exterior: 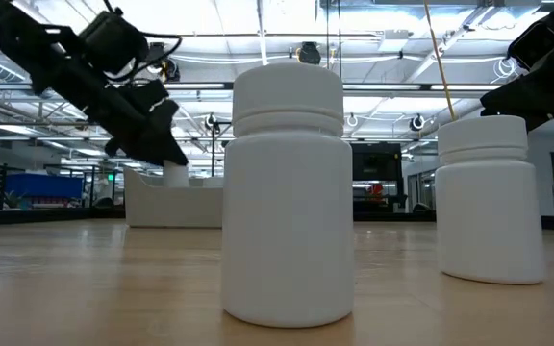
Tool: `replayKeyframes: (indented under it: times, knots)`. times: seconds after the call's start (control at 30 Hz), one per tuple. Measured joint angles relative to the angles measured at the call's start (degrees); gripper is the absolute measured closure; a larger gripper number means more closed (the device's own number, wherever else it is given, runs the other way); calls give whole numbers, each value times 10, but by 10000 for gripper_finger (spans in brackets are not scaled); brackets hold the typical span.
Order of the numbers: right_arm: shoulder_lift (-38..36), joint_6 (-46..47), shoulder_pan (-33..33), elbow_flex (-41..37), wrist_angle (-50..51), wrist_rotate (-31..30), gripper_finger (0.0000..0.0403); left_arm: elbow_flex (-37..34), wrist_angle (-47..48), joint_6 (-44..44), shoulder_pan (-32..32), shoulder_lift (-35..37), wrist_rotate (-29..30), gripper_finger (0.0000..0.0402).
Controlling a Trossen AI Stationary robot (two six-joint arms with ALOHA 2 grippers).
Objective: Pick and place pill bottles into a basket
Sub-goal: Put the white medicine bottle into the gray basket
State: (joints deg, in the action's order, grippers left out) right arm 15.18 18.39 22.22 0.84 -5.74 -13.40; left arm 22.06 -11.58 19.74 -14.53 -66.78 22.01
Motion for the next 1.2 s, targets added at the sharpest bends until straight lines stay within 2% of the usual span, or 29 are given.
replayKeyframes:
  times: [0.3,0.43,0.73,0.97,1.2]
  knots:
    - [0,0,0,0,0,0,398,1,-57,-4,-26,-81,-14,238]
    - [0,0,0,0,0,0,399,2,-67,-5,-35,-101,-7,222]
    - [0,0,0,0,0,0,399,4,-102,-1,-38,-105,-30,236]
    - [0,0,0,0,0,0,399,10,-102,10,-30,-105,-46,206]
    - [0,0,0,0,0,0,399,10,-103,18,-25,-105,-48,244]
